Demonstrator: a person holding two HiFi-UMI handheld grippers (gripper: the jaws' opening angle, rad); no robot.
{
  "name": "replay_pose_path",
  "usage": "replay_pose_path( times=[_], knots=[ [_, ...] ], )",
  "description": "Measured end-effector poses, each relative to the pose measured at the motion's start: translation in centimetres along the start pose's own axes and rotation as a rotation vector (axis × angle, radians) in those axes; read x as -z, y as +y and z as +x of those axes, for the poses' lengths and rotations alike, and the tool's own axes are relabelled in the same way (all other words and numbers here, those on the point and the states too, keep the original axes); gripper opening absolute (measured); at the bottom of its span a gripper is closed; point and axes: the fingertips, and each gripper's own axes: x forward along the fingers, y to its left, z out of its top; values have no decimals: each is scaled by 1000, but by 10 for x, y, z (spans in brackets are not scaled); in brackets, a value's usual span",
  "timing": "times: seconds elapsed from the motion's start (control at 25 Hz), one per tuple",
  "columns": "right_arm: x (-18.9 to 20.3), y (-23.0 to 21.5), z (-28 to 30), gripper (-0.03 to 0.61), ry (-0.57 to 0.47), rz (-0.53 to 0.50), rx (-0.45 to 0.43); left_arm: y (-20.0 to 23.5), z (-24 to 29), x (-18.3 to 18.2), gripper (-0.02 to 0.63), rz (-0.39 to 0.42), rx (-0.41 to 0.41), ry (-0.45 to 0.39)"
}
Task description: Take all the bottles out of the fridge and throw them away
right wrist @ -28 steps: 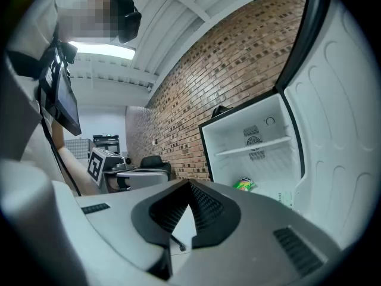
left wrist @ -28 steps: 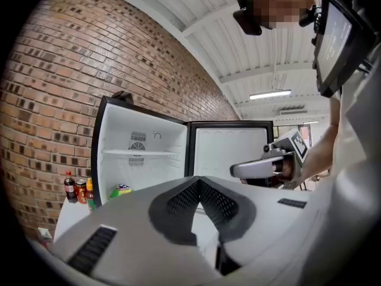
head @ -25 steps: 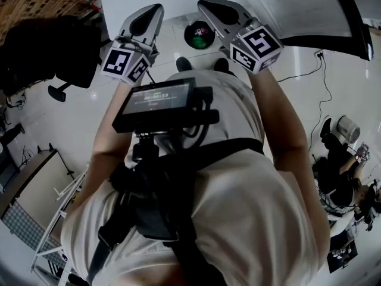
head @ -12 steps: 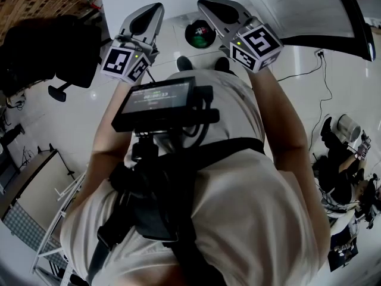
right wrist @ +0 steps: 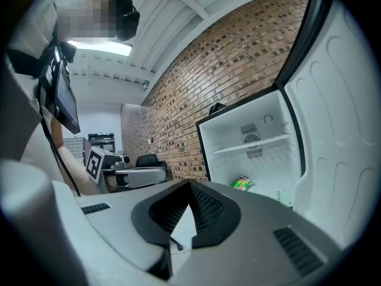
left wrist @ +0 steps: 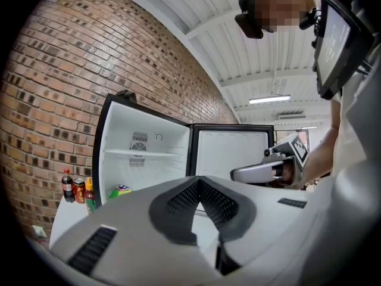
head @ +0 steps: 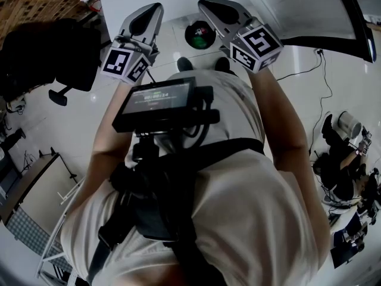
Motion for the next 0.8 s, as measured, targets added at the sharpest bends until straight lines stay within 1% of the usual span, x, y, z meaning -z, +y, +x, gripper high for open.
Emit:
replay_pose_path(
  times=[0.32,0.52,0.64,0.8],
  knots=[
    [1,-3,1,12,2,-7,27,5,6,1,2,-3,16,-3],
    [-4,-8,-6,12,5,-18,56,0,10,0,2,-13,31,-1],
    [-2,-11,-9,12,5,-21,81,1,12,12,2,-20,37,30],
    [8,-14,-16,12,17,-7,116,5,10,35,2,-37,24,88]
  ],
)
